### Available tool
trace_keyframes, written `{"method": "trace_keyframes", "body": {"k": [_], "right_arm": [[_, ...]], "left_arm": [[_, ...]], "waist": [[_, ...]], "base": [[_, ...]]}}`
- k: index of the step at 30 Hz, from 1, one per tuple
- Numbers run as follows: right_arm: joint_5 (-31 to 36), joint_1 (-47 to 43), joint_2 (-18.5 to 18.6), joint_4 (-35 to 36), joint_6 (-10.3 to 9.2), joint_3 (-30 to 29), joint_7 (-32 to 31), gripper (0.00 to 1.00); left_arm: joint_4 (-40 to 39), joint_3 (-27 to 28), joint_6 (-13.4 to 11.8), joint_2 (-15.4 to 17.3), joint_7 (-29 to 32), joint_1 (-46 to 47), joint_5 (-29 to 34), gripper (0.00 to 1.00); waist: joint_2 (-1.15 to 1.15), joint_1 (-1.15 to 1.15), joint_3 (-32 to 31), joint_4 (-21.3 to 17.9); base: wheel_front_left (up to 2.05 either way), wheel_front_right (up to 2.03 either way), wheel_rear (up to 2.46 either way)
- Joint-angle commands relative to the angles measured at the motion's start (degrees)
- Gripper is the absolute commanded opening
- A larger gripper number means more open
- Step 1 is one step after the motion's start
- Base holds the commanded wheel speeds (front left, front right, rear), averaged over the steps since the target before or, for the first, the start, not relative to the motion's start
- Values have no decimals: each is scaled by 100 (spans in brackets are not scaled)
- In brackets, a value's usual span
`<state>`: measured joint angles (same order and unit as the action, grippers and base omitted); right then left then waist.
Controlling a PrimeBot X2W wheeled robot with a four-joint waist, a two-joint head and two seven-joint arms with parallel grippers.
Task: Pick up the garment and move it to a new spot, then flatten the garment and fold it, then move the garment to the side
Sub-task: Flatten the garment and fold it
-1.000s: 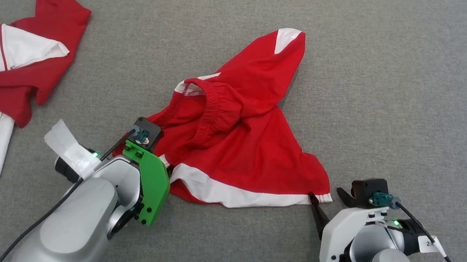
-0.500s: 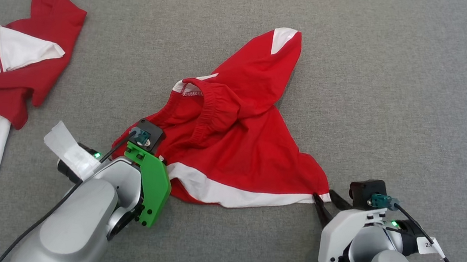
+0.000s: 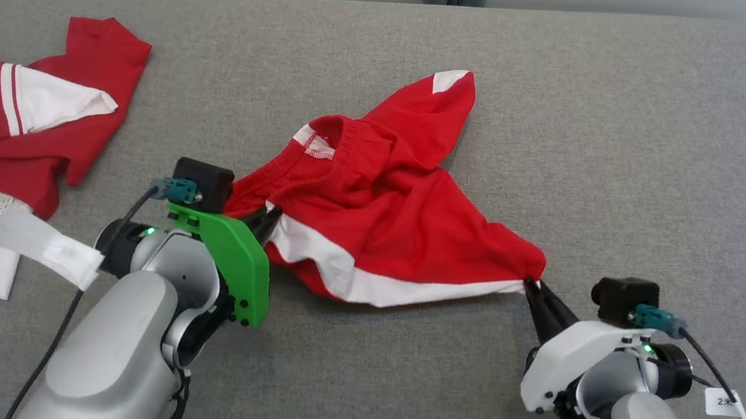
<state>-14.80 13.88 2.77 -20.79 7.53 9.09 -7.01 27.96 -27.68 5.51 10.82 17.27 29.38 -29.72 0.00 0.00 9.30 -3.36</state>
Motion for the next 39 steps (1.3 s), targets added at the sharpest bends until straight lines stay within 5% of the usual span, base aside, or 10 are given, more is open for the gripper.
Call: {"method": "trace_keyframes", "body": {"k": [1,9,21,23,24,25,27,28,39], "right_arm": [[-145,51,20,89,-8,-67,92,0],[98,297,20,729,-8,-726,327,0],[720,-138,18,494,-8,-681,136,0],[728,-187,20,339,-8,-606,178,0],[713,-210,20,247,-8,-568,194,0],[727,-224,21,175,-8,-538,219,0],[722,-250,18,15,-8,-484,210,54],[739,-244,19,-51,-8,-466,235,100],[712,-298,18,-382,-8,-454,360,100]], "left_arm": [[-100,111,20,-24,-78,-56,-146,0],[-590,680,-42,-272,-777,27,-705,0],[-106,357,-358,-326,-835,-591,-419,14],[4,256,-354,-297,-870,-684,-340,30],[65,206,-343,-293,-879,-722,-312,57],[124,154,-332,-289,-887,-748,-272,100],[221,34,-307,-284,-893,-782,-181,100],[257,-9,-297,-287,-912,-788,-141,100],[301,-378,-289,-194,-999,-776,198,100]], "waist": [[0,0,-108,-3],[0,0,-384,-104],[0,0,-277,-117],[0,0,-244,-97],[0,0,-231,-87],[0,0,-224,-79],[0,0,-211,-64],[0,0,-209,-59],[0,0,-350,-53]], "base": [[0,0,0],[0,0,0],[0,0,0],[0,0,0],[0,0,0],[0,0,0],[0,0,0],[0,0,0],[0,0,0]]}}
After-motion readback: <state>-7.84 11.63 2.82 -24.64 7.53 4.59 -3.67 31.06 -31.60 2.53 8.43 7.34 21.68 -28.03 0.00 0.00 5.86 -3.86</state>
